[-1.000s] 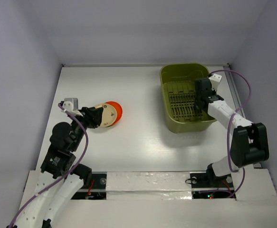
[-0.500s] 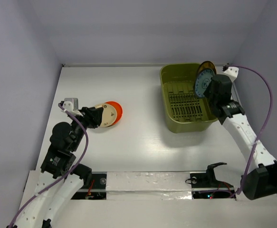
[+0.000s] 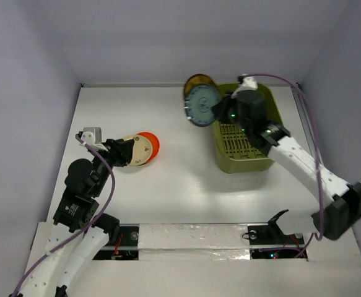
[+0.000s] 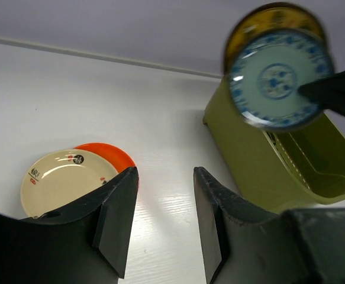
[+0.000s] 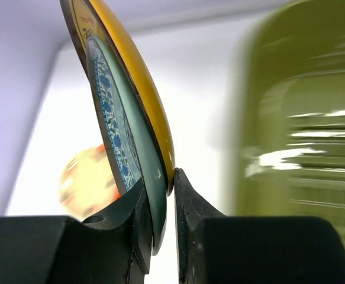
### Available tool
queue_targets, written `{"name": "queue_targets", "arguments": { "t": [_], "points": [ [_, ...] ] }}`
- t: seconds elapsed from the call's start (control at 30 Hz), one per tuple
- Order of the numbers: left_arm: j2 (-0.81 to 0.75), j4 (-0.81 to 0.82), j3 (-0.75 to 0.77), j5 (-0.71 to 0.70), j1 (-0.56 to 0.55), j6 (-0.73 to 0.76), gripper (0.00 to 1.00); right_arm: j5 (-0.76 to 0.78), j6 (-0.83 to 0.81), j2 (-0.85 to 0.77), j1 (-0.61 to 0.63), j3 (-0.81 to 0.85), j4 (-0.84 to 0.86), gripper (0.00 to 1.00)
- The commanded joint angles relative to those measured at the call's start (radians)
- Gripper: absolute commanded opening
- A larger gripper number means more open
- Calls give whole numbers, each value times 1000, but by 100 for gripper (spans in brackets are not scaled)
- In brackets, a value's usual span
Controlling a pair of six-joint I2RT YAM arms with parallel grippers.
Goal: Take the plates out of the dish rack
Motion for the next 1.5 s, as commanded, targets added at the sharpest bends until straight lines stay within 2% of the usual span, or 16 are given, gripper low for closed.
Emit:
{"name": "queue_targets", "arguments": {
  "t": [0.0,0.13,0.33,0.5,0.63,0.7,0.73,0.83,0.87,0.93,1.13,1.23,1.3,1.37,1.43,1.47],
  "points": [
    [5,52,0,-5,12,10,39,-185,111,169,122,81,170,0],
    [0,52,-1,-11,21,10,39,-292,196,363,208,167,288,0],
    [0,55,-1,-6,21,11,39,-380,336,615,291,288,366,0],
    [2,53,-3,-5,21,10,39,-433,452,725,300,308,432,0],
    [3,53,-3,-2,21,10,39,-428,471,777,309,329,408,0],
    [2,55,-3,-2,21,10,39,-420,472,783,309,317,398,7],
    [0,55,-5,0,21,10,39,-418,471,785,309,313,392,17],
    [3,56,-3,4,31,11,39,-397,449,773,309,287,371,33],
    [2,56,-5,6,31,11,39,-391,440,769,309,282,363,44],
    [3,56,-3,8,31,8,39,-365,405,753,309,282,323,58],
    [2,56,-3,5,31,10,40,-241,305,687,318,264,202,78],
    [2,56,-3,6,40,10,41,-179,274,622,318,224,199,81],
    [5,56,-3,6,40,10,42,-155,255,547,318,170,211,80],
    [6,56,-1,8,49,10,44,-107,228,487,328,127,220,68],
    [12,56,-3,8,49,10,46,-28,184,380,328,99,213,43],
    [14,58,-3,9,58,10,47,9,169,337,328,80,216,8]
  ]
}}
